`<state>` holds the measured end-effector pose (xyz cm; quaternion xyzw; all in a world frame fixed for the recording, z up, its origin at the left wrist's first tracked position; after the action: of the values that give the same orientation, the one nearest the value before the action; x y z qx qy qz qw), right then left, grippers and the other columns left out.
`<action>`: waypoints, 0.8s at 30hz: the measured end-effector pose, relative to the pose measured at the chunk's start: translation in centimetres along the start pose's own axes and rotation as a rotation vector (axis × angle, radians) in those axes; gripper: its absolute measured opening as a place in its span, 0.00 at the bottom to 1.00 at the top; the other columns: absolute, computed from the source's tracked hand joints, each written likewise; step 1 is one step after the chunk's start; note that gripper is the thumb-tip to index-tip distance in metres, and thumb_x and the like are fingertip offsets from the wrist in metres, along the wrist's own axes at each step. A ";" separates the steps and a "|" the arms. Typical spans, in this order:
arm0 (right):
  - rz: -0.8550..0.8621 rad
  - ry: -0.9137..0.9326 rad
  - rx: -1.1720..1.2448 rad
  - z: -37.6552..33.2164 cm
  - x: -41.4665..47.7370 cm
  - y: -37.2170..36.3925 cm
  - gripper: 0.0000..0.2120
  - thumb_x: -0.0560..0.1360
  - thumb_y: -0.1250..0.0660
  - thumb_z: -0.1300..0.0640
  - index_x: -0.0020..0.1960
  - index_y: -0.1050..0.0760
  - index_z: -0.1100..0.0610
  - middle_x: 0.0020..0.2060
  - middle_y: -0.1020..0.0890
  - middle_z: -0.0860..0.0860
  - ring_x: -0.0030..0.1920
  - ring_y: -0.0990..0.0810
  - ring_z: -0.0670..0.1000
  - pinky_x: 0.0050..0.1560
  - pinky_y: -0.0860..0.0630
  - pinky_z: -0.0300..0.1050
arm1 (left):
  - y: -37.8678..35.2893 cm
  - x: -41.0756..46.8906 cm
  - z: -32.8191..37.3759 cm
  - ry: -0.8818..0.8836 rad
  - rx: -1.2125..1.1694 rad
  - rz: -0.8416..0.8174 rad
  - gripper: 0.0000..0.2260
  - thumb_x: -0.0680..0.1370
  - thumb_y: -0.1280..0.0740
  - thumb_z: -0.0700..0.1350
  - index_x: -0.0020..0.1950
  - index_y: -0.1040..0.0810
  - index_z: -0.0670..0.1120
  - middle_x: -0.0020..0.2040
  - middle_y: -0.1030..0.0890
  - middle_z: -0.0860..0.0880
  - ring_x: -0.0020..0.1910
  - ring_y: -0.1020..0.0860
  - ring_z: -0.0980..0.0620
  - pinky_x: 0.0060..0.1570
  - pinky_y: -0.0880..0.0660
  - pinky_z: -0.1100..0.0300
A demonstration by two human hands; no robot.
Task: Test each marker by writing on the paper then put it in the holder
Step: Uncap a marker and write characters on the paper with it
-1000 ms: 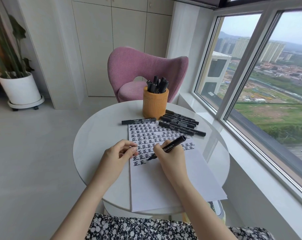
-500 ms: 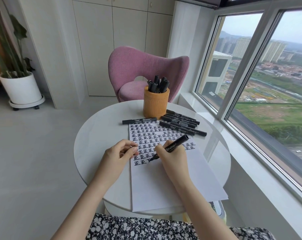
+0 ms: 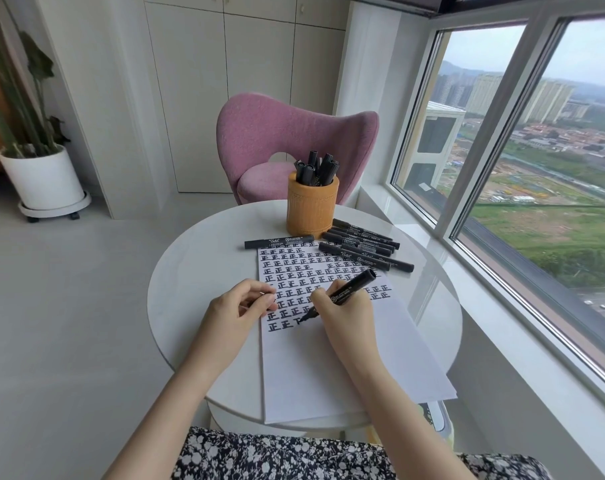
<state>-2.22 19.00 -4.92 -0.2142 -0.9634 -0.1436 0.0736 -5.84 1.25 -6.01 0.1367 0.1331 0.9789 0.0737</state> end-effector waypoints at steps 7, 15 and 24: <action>-0.017 0.013 0.002 -0.2 0.0 -0.2 0.17 0.72 0.35 0.64 0.28 0.37 0.56 0.18 0.34 0.43 0.24 0.38 0.43 0.26 0.40 0.34 | 0.0 0.0 -0.1 0.002 -0.015 -0.007 0.05 0.77 0.35 0.38 0.48 0.21 0.47 0.39 0.16 0.50 0.38 0.19 0.63 0.41 0.29 0.76; -0.021 0.023 -0.004 -0.2 -0.1 -0.4 0.14 0.72 0.34 0.62 0.31 0.35 0.58 0.22 0.36 0.45 0.26 0.40 0.44 0.26 0.41 0.36 | -0.1 0.0 -0.1 0.000 -0.017 -0.006 0.05 0.77 0.35 0.38 0.47 0.21 0.47 0.39 0.16 0.50 0.38 0.20 0.64 0.41 0.29 0.76; -0.036 0.013 -0.019 -0.3 -0.2 -0.4 0.14 0.70 0.35 0.64 0.32 0.38 0.58 0.24 0.38 0.47 0.27 0.41 0.45 0.26 0.42 0.37 | 0.0 -0.1 0.0 -0.004 -0.010 -0.008 0.06 0.77 0.35 0.38 0.46 0.22 0.49 0.39 0.16 0.50 0.39 0.20 0.64 0.41 0.29 0.77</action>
<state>-2.17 18.50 -4.80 -0.1968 -0.9651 -0.1554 0.0752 -5.73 1.27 -6.02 0.1378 0.1286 0.9789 0.0785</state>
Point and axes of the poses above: each hand's wrist, its own x-axis towards the middle knuckle, its own y-axis out of the back of the hand, z = x × y, the point moved 9 cm from there along x, towards the middle knuckle
